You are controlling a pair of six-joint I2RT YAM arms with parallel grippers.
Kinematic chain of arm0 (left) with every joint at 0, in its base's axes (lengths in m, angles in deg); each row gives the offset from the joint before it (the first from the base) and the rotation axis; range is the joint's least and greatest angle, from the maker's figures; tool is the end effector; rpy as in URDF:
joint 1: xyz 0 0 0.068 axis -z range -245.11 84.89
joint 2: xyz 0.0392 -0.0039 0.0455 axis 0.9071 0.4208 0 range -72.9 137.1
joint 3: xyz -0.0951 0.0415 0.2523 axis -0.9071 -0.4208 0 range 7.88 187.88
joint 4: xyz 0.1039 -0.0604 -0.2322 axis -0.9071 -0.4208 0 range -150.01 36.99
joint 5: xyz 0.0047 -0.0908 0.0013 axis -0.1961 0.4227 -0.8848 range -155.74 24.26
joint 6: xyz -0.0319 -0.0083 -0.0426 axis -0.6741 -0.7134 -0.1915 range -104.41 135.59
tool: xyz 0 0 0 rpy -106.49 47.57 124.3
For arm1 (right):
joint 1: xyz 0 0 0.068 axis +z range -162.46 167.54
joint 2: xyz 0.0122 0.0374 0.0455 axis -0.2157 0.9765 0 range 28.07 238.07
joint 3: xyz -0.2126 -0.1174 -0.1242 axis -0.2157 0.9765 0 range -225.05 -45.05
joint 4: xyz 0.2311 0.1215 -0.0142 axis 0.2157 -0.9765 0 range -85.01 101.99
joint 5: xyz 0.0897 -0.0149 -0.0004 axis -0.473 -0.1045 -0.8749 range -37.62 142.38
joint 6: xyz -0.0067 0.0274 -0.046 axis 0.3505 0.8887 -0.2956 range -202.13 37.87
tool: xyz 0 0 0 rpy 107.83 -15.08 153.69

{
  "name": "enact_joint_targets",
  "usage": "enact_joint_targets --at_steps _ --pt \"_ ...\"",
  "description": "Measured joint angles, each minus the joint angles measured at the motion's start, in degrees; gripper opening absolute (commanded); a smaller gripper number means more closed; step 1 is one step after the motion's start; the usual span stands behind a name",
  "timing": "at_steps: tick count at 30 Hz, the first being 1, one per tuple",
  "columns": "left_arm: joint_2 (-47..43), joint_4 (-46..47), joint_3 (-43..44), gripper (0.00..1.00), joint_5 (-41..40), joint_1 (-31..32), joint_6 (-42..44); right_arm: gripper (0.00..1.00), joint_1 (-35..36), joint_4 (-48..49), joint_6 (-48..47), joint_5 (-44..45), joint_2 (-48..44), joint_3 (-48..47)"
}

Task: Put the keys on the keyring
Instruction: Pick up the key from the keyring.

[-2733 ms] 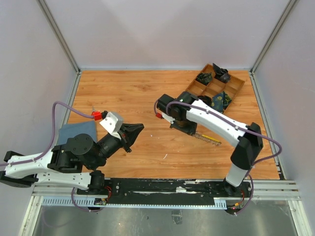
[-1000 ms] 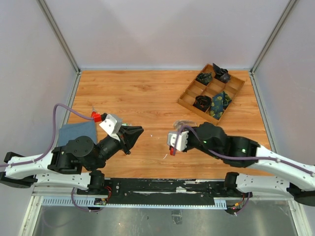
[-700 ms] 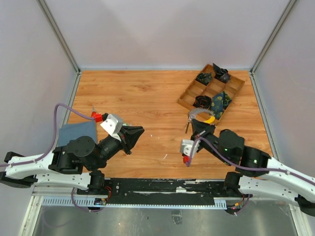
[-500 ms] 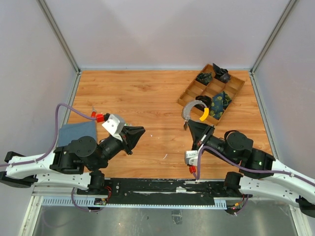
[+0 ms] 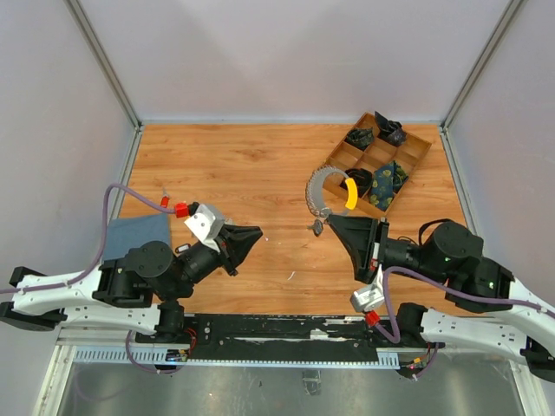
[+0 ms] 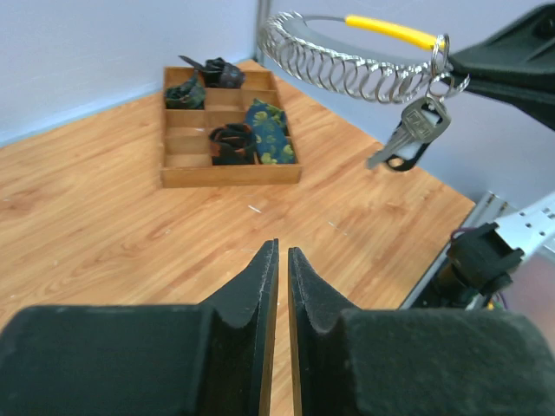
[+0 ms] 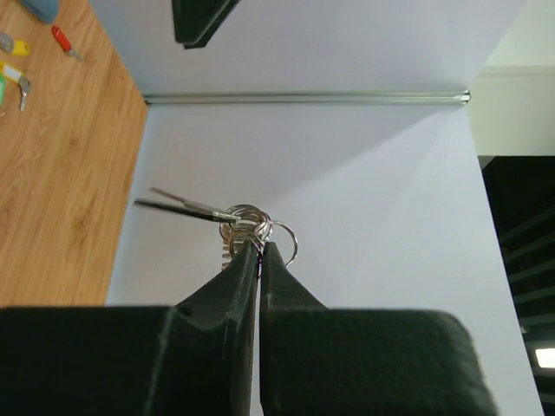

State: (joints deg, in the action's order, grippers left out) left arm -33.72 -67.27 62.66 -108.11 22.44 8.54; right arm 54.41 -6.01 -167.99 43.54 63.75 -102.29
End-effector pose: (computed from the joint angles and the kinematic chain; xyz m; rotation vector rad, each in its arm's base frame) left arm 0.0298 -0.1343 0.4063 0.5108 1.5166 -0.7280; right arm 0.0423 0.1129 0.4200 -1.4929 0.2344 -0.1496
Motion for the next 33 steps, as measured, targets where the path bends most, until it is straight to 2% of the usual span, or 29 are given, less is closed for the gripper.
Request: enact_joint_targets --at_steps 7,16,25,27,33 --pt "0.9 4.0 -2.4 0.30 6.3 0.0 1.5 0.01 0.0 -2.3 -0.4 -4.9 1.3 -3.4" --pt "6.6 10.8 -2.8 0.41 13.3 0.0 4.8 0.01 0.0 -3.3 -0.3 -8.7 2.7 -5.3" --pt "7.2 17.6 -3.7 0.57 15.6 0.0 6.8 0.01 0.0 -0.8 0.1 -8.8 3.8 -5.3" --pt "7.6 19.2 -4.1 0.63 15.8 0.0 7.3 0.01 0.0 0.7 0.5 -8.2 4.2 -5.1" --pt "10.2 22.8 -4.2 0.65 15.7 0.0 9.2 0.01 0.0 4.5 2.1 -6.4 5.5 -4.6"
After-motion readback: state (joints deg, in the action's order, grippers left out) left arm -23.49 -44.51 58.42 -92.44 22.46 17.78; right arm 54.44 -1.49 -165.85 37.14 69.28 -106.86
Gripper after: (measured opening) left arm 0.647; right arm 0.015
